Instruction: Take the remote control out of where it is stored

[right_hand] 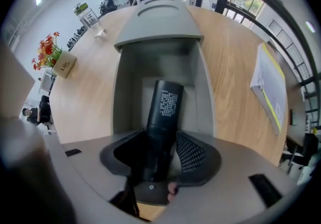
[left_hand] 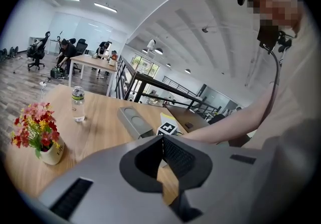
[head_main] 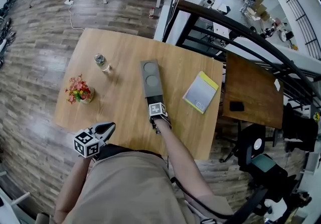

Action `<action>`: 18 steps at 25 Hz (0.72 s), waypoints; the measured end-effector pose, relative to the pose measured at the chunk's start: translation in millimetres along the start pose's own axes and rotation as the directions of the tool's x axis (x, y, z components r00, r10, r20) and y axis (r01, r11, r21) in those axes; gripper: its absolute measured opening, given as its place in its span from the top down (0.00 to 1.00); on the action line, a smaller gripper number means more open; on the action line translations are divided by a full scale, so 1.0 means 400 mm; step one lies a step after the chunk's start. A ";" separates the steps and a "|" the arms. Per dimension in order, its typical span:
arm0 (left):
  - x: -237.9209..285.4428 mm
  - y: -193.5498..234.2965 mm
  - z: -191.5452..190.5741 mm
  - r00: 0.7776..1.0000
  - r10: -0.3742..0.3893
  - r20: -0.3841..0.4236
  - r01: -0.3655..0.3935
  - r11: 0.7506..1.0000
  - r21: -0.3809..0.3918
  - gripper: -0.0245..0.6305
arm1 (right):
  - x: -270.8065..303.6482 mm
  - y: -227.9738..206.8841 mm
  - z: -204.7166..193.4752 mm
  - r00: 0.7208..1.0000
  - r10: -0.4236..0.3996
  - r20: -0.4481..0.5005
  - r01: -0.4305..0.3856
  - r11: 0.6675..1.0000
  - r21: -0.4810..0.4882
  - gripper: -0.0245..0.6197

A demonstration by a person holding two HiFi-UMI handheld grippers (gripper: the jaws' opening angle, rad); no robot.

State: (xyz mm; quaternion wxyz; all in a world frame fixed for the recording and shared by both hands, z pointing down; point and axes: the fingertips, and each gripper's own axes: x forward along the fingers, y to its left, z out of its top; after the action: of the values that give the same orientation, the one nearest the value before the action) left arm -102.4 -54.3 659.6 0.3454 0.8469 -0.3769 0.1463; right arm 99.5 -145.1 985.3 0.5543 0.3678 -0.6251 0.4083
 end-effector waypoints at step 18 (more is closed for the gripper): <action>-0.010 0.034 0.039 0.999 -0.040 -0.001 0.040 0.999 0.028 0.97 | -0.230 0.041 0.035 0.921 0.235 0.310 -0.268 0.961 0.069 0.68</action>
State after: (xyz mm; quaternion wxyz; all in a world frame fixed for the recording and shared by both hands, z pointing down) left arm -115.4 -69.5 653.0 0.3363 0.8591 -0.3576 0.1449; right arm 89.7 -150.7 891.4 0.3754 0.3718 -0.7201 0.4497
